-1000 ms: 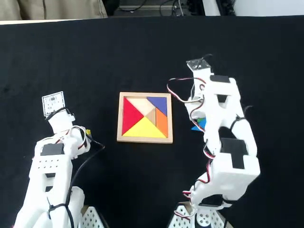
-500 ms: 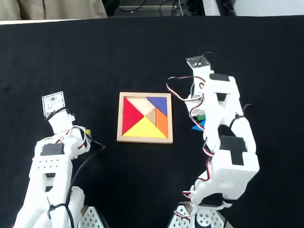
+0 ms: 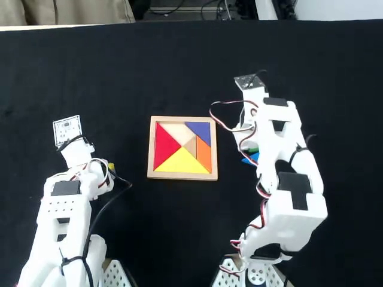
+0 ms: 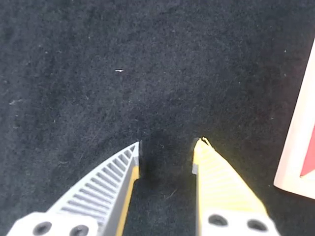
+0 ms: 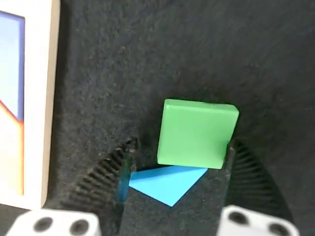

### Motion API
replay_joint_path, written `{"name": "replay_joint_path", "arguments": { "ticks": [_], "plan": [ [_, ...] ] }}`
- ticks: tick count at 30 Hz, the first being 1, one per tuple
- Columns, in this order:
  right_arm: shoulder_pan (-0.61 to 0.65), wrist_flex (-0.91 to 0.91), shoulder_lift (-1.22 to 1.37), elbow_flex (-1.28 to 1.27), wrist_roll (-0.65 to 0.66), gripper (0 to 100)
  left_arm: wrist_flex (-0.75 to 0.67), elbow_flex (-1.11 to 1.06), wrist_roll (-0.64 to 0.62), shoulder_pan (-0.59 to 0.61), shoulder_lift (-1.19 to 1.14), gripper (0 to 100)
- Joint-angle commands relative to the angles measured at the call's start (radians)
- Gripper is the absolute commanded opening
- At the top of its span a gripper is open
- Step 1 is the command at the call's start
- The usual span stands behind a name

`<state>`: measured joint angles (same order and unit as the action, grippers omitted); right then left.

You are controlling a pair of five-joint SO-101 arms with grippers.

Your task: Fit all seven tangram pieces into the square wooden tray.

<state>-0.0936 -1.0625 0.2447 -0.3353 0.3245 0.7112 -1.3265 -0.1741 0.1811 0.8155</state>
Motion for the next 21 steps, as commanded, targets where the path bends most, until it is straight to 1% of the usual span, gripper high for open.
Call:
{"name": "replay_joint_path", "arguments": {
  "ticks": [1,3,6,8,12,15,18,21],
  "plan": [
    [-0.041,0.009,-0.002,0.035,-0.002,28.2,-0.018,0.007,0.003,-0.015,0.017,19],
    [-0.04,0.014,0.004,0.035,0.003,27.9,-0.018,0.007,0.003,-0.015,0.017,19],
    [-0.037,0.043,0.007,0.022,0.051,26.3,-0.018,0.007,0.003,-0.015,0.017,19],
    [-0.034,0.058,0.022,0.018,0.072,21.4,-0.018,0.007,0.003,-0.015,0.017,19],
    [-0.034,0.066,0.042,0.028,0.071,10.0,-0.018,0.007,0.003,-0.015,0.017,19],
    [-0.038,0.063,0.035,0.036,0.071,4.9,-0.018,0.007,0.003,-0.015,0.017,19],
    [-0.04,0.046,-0.025,0.036,0.068,2.2,-0.018,0.007,0.003,-0.015,0.017,19],
    [-0.014,-0.044,-0.173,0.054,0.068,1.6,-0.018,0.005,0.003,-0.015,0.017,19]
  ]
}}
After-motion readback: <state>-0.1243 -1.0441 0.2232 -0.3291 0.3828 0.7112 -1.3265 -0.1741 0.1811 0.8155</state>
